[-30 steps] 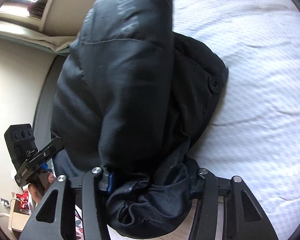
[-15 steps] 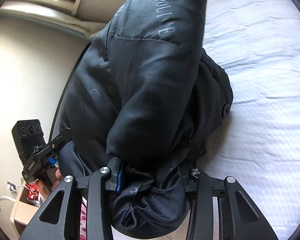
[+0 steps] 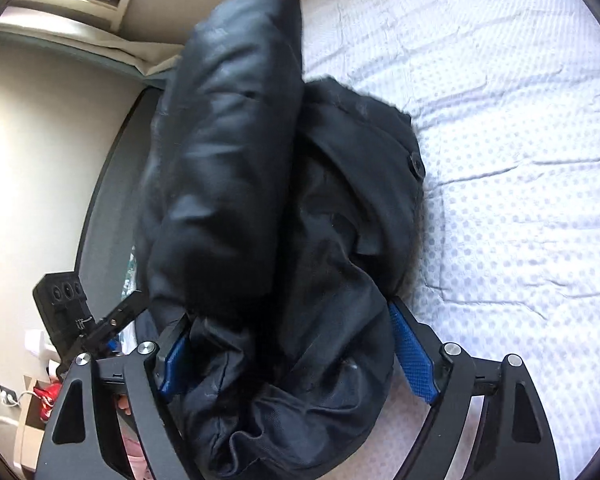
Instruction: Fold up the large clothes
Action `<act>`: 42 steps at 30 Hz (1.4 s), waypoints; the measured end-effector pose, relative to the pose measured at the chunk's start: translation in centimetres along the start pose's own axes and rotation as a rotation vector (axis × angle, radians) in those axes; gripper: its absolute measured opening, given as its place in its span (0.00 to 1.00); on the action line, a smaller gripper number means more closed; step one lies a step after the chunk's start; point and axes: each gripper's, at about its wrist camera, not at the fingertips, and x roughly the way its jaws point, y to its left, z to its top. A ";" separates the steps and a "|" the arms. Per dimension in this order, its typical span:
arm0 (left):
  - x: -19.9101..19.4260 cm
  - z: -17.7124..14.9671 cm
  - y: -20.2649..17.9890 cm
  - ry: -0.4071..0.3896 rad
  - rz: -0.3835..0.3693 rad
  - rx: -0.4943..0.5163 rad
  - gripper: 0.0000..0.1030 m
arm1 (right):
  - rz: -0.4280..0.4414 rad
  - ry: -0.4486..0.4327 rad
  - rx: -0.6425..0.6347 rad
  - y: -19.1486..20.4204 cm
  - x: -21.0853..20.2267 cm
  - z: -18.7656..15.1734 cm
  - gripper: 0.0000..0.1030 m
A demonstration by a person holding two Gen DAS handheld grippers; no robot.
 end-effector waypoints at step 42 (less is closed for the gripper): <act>-12.2 -18.0 -8.4 -0.211 0.294 0.145 1.00 | -0.597 -0.346 -0.335 13.0 -3.8 -24.4 1.00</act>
